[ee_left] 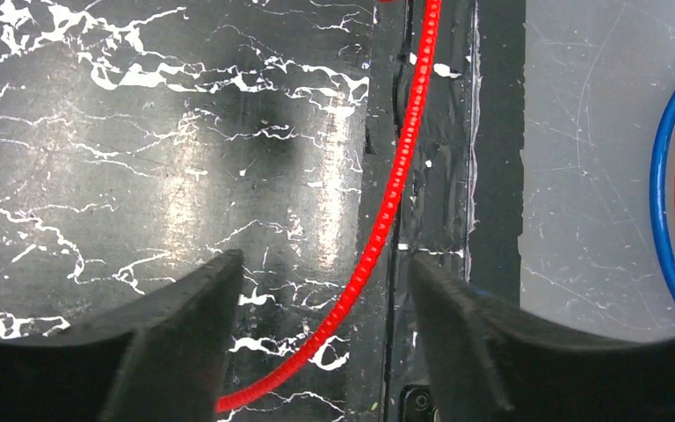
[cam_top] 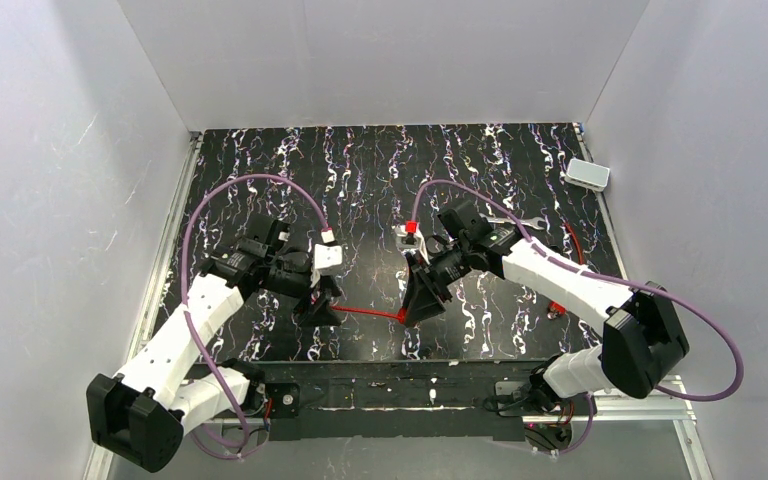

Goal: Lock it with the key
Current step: Pick up the lock from the center of the board.

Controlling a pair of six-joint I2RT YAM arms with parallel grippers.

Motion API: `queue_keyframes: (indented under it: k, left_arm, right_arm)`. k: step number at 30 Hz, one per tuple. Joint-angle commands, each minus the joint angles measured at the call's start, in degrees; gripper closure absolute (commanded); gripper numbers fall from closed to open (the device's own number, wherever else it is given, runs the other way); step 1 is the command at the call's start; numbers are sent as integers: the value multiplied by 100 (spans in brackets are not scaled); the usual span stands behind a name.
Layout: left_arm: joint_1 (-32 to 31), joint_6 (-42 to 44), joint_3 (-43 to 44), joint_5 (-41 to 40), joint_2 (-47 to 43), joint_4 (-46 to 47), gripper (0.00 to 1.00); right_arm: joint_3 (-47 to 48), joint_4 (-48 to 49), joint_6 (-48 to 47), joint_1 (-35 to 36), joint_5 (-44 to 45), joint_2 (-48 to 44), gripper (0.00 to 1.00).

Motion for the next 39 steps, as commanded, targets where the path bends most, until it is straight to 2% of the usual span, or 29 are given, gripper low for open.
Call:
queue_keyframes:
  k: [1,2,5,6,7,9,11,13,20,25,28,35,39]
  left_arm:
    - [-52,-163,125,44,-116,-56,45]
    - [-55,-365,217,113,-101,-13,57]
    - [-53,-1095,508,297,-25,63,100]
    - [-49,-1360,598,307,14,72,100]
    - [-48,-1568,683,324,63,53,100]
    - [-53,-1840,851,408,151,-65,100]
    - [-40,-2027,1001,535,236,-199,100]
    - [-41,-2271,1173,691,287,-272,100]
    - [59,-2991,1587,1242,318,-299,100]
    - [79,-2970,1688,1386,203,-351,100]
    - [83,-2921,1735,1409,157,-386,100]
    - [217,-3156,1838,1719,46,-79,100]
    - [275,-3274,1783,1916,-14,114,100]
  right_arm:
    - [301,-143,-152,29,-447,30,86]
    - [328,-142,-148,31,-460,34,85]
    - [449,-150,-146,26,-390,47,72]
    - [523,-157,-159,25,-327,51,66]
    - [613,-203,-176,7,-244,64,56]
    - [873,-439,-398,-56,-73,86,29]
    - [1137,-664,-655,-134,133,96,11]
    - [1291,-681,-773,-227,283,60,2]
    - [1132,133,-711,-275,898,-372,3]
    - [1082,241,-860,-314,1108,-448,3]
    - [1090,238,-952,-335,968,-457,5]
    - [875,417,-797,-335,182,-548,22]
    - [619,1009,-359,-327,39,-432,22]
